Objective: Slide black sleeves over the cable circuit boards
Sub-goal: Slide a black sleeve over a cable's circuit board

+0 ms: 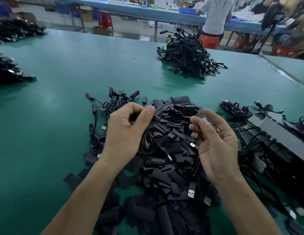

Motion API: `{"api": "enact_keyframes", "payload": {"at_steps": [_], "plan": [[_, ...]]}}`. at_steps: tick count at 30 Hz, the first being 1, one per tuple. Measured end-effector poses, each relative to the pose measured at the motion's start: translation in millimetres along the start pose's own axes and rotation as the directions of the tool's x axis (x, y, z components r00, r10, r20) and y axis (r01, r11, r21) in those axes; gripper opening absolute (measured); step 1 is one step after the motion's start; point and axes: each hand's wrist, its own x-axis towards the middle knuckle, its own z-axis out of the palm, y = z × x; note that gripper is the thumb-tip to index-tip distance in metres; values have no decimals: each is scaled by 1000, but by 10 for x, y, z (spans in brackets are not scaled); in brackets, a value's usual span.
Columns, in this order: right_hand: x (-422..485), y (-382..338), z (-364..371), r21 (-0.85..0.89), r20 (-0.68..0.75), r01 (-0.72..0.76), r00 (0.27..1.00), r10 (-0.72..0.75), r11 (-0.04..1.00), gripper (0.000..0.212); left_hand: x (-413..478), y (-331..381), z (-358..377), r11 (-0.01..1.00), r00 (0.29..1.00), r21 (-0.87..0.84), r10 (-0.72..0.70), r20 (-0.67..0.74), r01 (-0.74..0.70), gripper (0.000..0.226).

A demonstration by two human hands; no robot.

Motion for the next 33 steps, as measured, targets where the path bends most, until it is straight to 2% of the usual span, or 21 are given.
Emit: {"api": "enact_keyframes", "payload": {"at_steps": [2, 3, 5, 6, 7, 8, 10, 11, 12, 14, 17, 20, 22, 24, 26, 27, 29, 31, 33], "plan": [[-6, 25, -21, -177, -23, 35, 999, -39, 984, 17, 59, -10, -42, 997, 984, -75, -47, -171, 34, 24], [-6, 32, -34, -277, -44, 71, 995, -87, 958, 16, 100, -34, -81, 998, 963, -60, -39, -265, 24, 23], [12, 34, -71, -473, -77, 151, 974, -211, 868, 20, 174, -115, -173, 1000, 923, 1, -22, -383, 24, 14], [23, 24, -93, -580, -76, 182, 958, -276, 794, 22, 198, -167, -219, 999, 918, 24, -28, -396, 41, 8], [30, 14, -119, -690, -54, 201, 944, -326, 695, 23, 211, -217, -251, 996, 920, 55, -39, -390, 66, 4], [37, 2, -155, -802, -16, 198, 936, -353, 564, 22, 213, -257, -266, 991, 921, 95, -52, -386, 96, 10], [49, -21, -237, -977, 45, 111, 942, -333, 181, 19, 208, -320, -264, 979, 914, 141, -82, -397, 149, 28], [54, -29, -285, -1000, 27, 25, 957, -290, -11, 25, 206, -334, -263, 975, 908, 151, -89, -410, 163, 34], [61, -43, -326, -987, -40, -73, 973, -226, -141, 33, 205, -328, -261, 973, 905, 159, -88, -416, 167, 37], [66, -105, -345, -943, -199, -218, 975, -99, -251, 46, 201, -319, -263, 962, 910, 214, -67, -410, 168, 37], [67, -131, -362, -924, -249, -243, 968, -17, -294, 51, 159, -282, -249, 892, 920, 429, 42, -391, 141, 35], [59, -136, -343, -939, -205, -214, 977, -62, -270, 41, 85, -207, -190, 852, 904, 521, 183, -385, 49, 29], [57, -151, -332, -963, -142, -168, 981, -136, -209, 31, 48, -153, -132, 830, 874, 554, 320, -366, -72, 16], [58, -172, -324, -990, -33, -58, 981, -191, -129, 19, 19, -134, -75, 787, 844, 571, 457, -282, -235, 4], [52, -196, -318, -994, 53, 43, 994, -98, -103, 18, -31, -127, 1, 760, 849, 533, 510, -135, -372, 4], [48, -199, -315, -991, 62, 62, 998, 7, -120, 22, -64, -129, 48, 791, 873, 464, 482, -74, -398, 8], [58, -186, -337, -990, 32, 55, 985, 172, -131, 27, -138, -120, 165, 917, 949, 253, 315, 10, -308, 15], [80, -155, -372, -994, 61, 77, 982, 176, -82, 24, -204, -127, 264, 984, 986, 88, 146, 80, -153, 18], [92, -138, -369, -990, 143, 142, 988, 66, 20, 20, -245, -147, 321, 999, 991, 10, 35, 131, -37, 16]]}}
